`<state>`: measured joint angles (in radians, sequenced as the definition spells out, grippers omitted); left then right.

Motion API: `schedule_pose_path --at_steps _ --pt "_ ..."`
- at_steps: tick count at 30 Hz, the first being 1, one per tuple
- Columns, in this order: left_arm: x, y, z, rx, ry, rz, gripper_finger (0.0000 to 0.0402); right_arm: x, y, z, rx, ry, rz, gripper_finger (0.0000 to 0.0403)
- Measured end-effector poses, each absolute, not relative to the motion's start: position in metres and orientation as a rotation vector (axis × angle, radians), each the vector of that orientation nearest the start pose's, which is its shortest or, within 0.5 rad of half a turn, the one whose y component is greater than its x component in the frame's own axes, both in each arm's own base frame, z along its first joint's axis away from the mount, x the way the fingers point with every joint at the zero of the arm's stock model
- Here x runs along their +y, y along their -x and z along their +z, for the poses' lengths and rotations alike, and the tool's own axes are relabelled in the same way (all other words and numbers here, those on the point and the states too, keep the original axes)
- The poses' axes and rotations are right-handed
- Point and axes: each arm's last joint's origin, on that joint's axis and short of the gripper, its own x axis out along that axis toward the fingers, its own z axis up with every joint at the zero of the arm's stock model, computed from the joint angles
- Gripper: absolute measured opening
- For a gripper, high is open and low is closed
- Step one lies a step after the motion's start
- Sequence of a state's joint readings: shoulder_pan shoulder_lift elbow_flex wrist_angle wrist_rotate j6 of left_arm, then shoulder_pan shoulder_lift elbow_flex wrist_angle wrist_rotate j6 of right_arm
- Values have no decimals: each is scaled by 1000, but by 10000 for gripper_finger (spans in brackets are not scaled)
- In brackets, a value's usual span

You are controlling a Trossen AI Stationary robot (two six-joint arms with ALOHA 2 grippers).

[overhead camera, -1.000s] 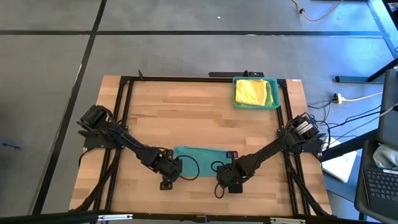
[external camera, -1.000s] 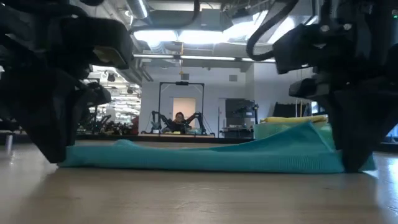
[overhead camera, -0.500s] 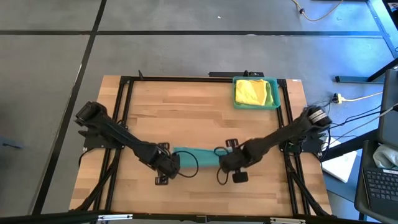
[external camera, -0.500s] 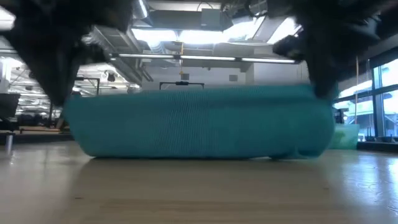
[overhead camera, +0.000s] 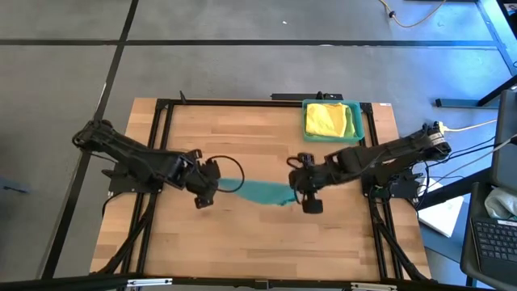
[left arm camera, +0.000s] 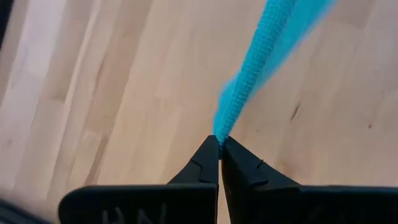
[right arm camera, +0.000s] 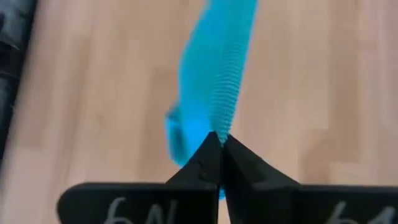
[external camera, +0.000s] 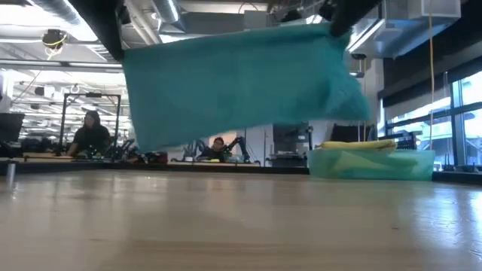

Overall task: Fold microfiber towels
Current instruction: Fold the blue microfiber cloth

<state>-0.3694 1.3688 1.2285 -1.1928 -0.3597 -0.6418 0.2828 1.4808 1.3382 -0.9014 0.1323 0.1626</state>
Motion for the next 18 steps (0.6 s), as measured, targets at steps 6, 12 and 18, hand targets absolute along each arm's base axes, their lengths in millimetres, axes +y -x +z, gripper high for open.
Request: schedule_pose_path --at_steps 6,12,18 --pt "-74 -226 298 1145 113 420 0 84 -288 314 983 86 140 6" --pt "-74 -226 298 1128 137 452 0 73 -292 306 1013 -68 138 5" --pt "-74 -227 299 1101 167 481 0 68 -295 298 1004 -178 160 3"
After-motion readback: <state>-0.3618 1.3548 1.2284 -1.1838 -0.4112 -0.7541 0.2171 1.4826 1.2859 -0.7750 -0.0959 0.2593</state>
